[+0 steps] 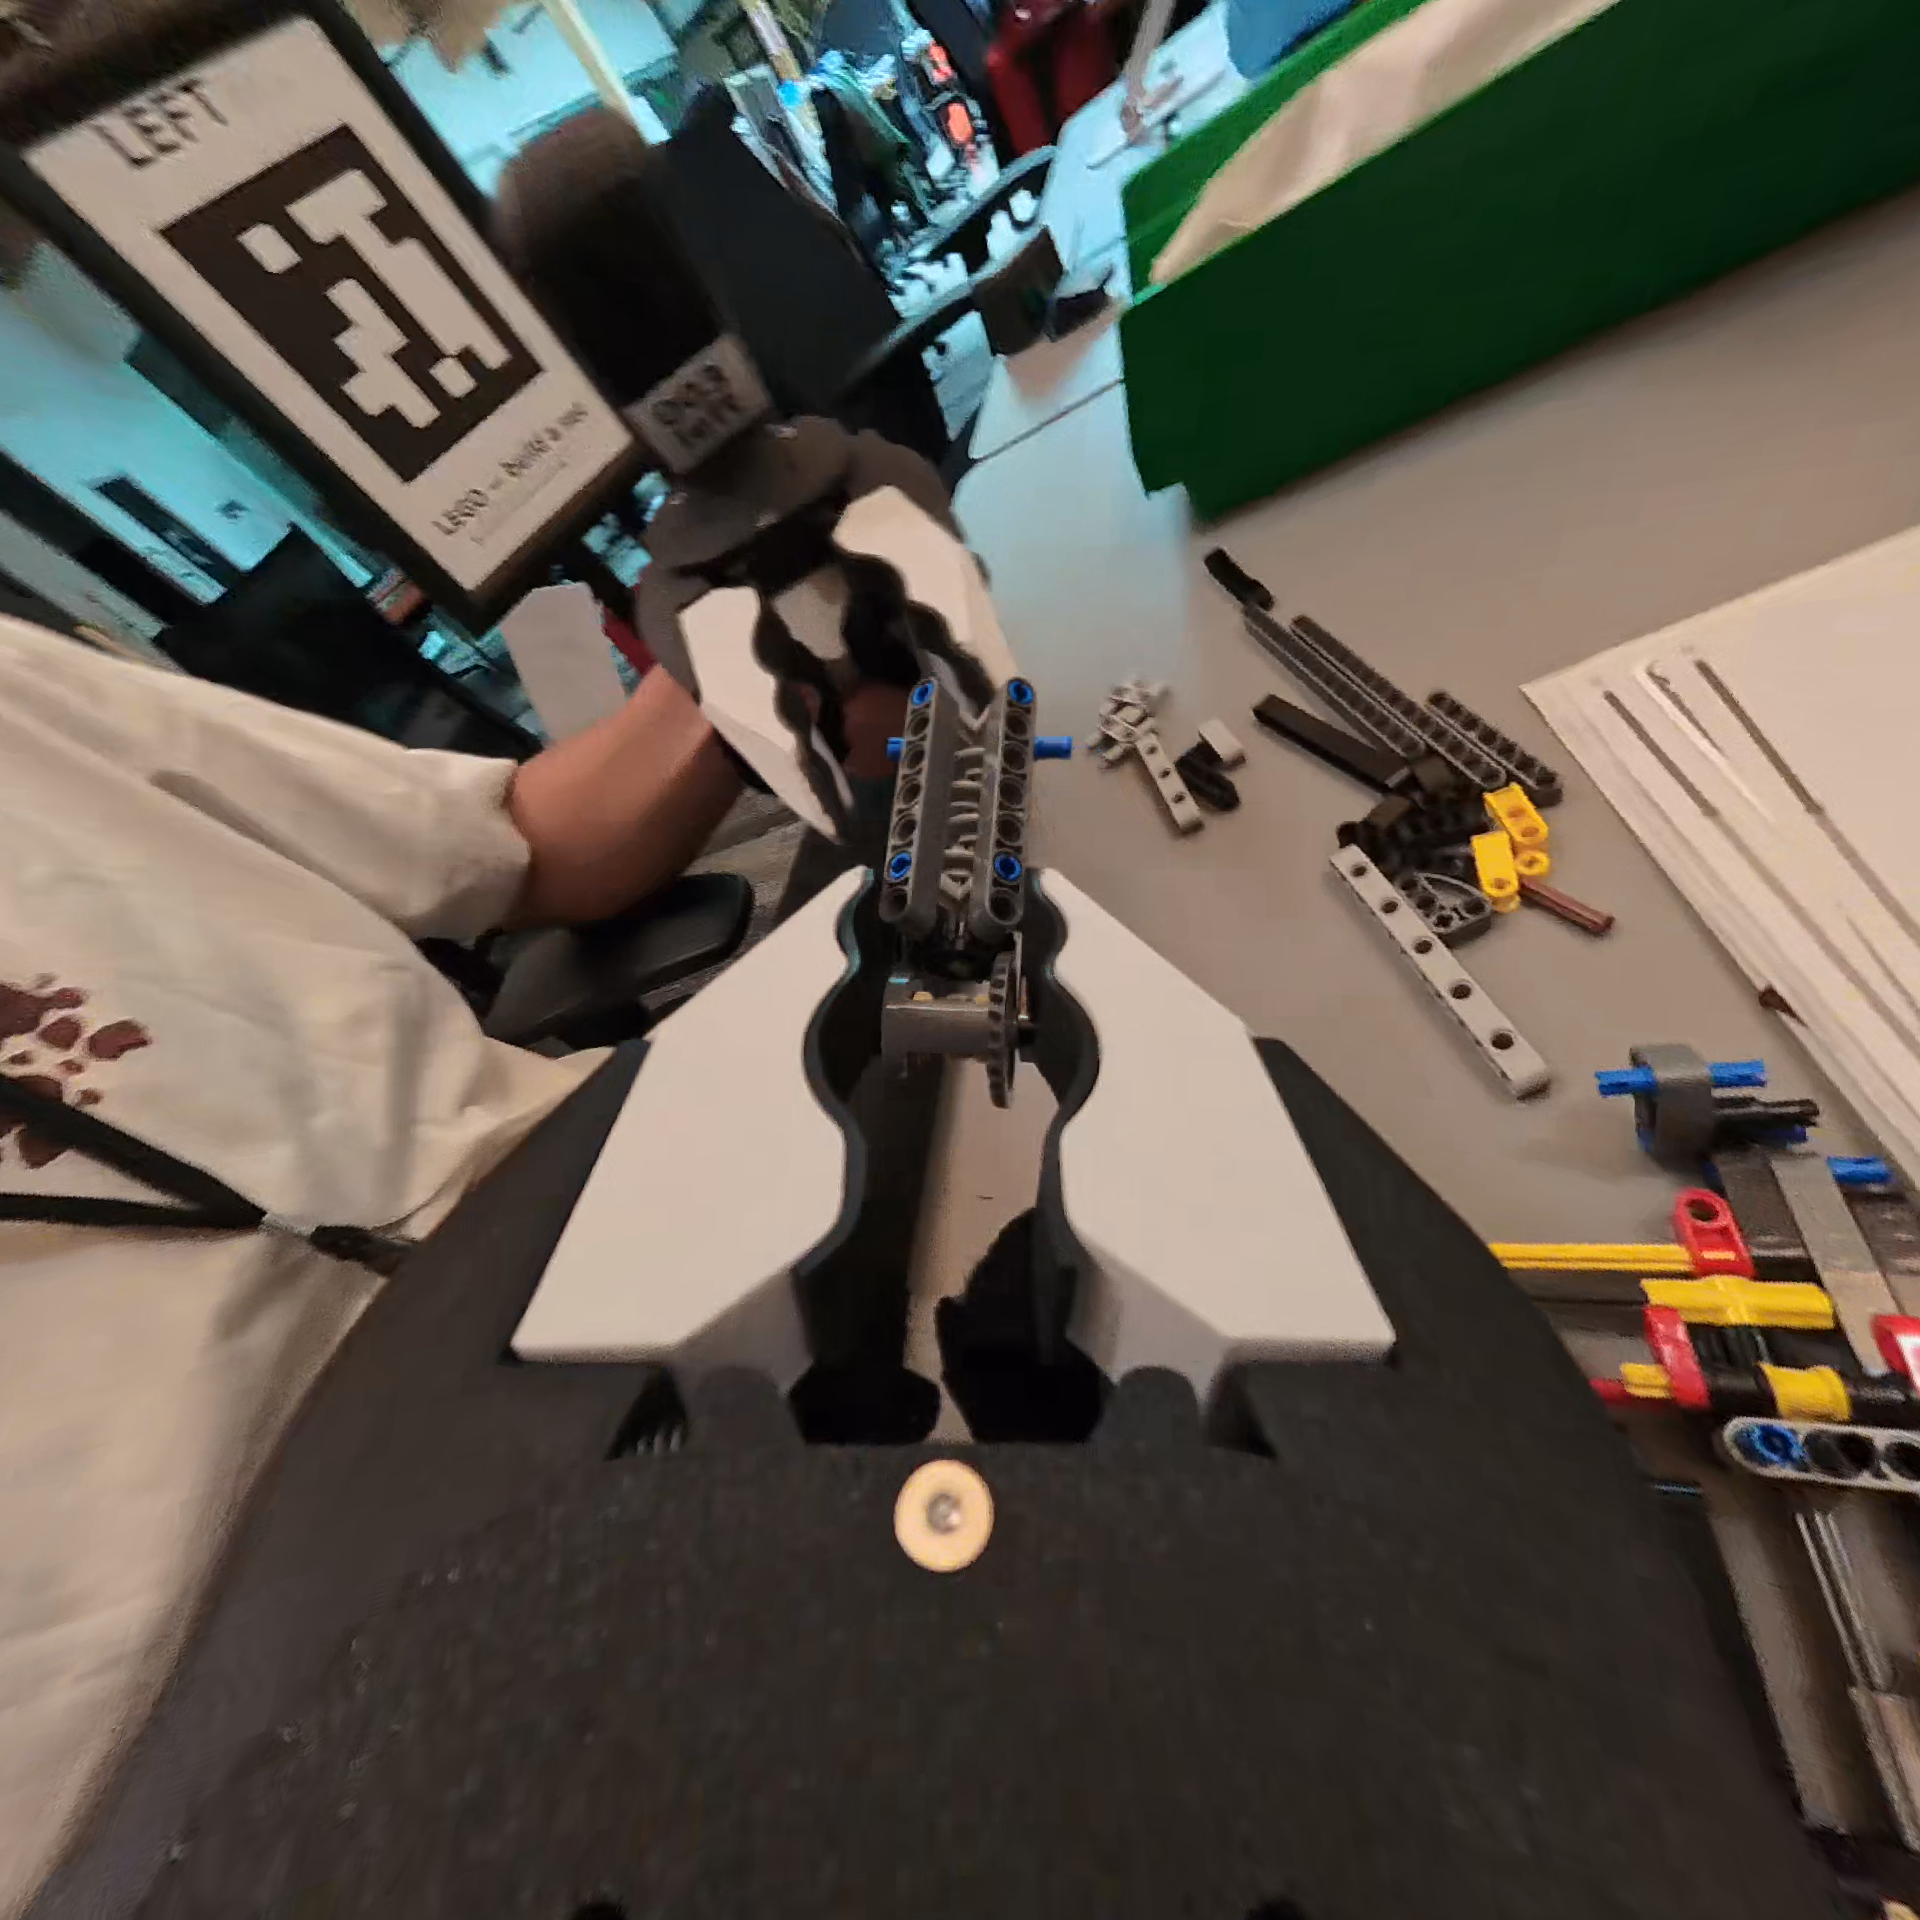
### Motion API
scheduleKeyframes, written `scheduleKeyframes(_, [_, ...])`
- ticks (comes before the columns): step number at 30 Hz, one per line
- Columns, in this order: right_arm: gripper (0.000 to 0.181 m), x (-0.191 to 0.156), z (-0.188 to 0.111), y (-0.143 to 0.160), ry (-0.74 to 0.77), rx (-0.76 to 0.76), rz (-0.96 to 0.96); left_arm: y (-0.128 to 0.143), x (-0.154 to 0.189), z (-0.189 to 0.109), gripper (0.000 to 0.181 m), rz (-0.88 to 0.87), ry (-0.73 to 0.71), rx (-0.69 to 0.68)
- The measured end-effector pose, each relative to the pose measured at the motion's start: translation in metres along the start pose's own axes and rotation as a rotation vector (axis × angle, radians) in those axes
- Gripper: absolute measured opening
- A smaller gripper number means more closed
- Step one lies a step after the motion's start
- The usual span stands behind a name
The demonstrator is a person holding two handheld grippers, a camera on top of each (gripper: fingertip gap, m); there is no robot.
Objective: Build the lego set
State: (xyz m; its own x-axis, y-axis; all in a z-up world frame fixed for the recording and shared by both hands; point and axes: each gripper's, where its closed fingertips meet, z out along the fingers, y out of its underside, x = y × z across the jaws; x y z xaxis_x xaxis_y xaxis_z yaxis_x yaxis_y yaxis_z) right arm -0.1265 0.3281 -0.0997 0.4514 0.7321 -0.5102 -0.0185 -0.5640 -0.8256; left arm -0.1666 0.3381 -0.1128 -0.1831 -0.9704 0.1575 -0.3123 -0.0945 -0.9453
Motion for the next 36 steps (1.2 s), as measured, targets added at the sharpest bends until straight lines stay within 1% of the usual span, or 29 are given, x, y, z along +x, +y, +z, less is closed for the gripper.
scheduleKeyframes(2, [0.025, -0.01, -0.005, 0.0, -0.044, -0.005, -0.021, -0.012, 0.008, 0.002, 0.056, -0.083, 0.099, 0.059])
scheduleKeyframes(4, [0.025, -0.018, -0.007, 0.001, -0.093, -0.001, -0.021, -0.022, 0.014, 0.005, 0.059, -0.159, 0.184, 0.098])
scheduleKeyframes(5, [0.025, -0.02, -0.009, 0.0, -0.113, 0.013, 0.0, -0.026, 0.016, 0.007, 0.063, -0.19, 0.219, 0.106])
scheduleKeyframes(6, [0.025, -0.021, -0.01, -0.001, -0.133, 0.026, 0.03, -0.028, 0.021, 0.009, 0.061, -0.21, 0.259, 0.099])
scheduleKeyframes(7, [0.025, -0.023, -0.011, -0.001, -0.165, 0.037, 0.063, -0.029, 0.024, 0.012, 0.054, -0.213, 0.286, 0.09])
scheduleKeyframes(8, [0.025, -0.025, -0.012, -0.001, -0.198, 0.048, 0.1, -0.03, 0.026, 0.015, 0.054, -0.208, 0.29, 0.084])
scheduleKeyframes(13, [0.026, -0.032, -0.017, -0.003, -0.331, 0.115, 0.222, -0.029, 0.031, 0.029, 0.052, -0.203, 0.255, 0.058])
scheduleKeyframes(17, [0.025, -0.044, -0.024, -0.013, -0.471, 0.189, 0.297, -0.035, 0.039, 0.028, 0.051, -0.227, 0.24, 0.091])
scheduleKeyframes(18, [0.026, -0.048, -0.026, -0.015, -0.51, 0.202, 0.319, -0.037, 0.042, 0.027, 0.05, -0.213, 0.227, 0.095])
scheduleKeyframes(19, [0.03, -0.05, -0.027, -0.016, -0.536, 0.21, 0.331, -0.038, 0.045, 0.027, 0.049, -0.191, 0.213, 0.091])
scheduleKeyframes(20, [0.025, -0.052, -0.027, -0.018, -0.557, 0.223, 0.339, -0.039, 0.049, 0.027, 0.047, -0.162, 0.199, 0.082])
scheduleKeyframes(23, [0.025, -0.06, -0.032, -0.024, -0.636, 0.264, 0.367, -0.046, 0.059, 0.025, 0.044, -0.091, 0.149, 0.063])
scheduleKeyframes(26, [0.025, -0.062, -0.033, -0.026, -0.665, 0.288, 0.37, -0.05, 0.058, 0.027, 0.039, -0.091, 0.063, 0.028])
scheduleKeyframes(29, [0.025, -0.064, -0.038, -0.03, -0.689, 0.322, 0.376, -0.052, 0.059, 0.03, 0.038, -0.099, -0.004, 0.012])
scheduleKeyframes(34, [0.025, -0.063, -0.04, -0.031, -0.694, 0.351, 0.384, -0.063, 0.066, 0.03, 0.037, -0.107, -0.047, 0.036])
scheduleKeyframes(36, [0.025, -0.06, -0.038, -0.03, -0.652, 0.342, 0.365, -0.065, 0.065, 0.029, 0.037, -0.132, -0.059, 0.033])
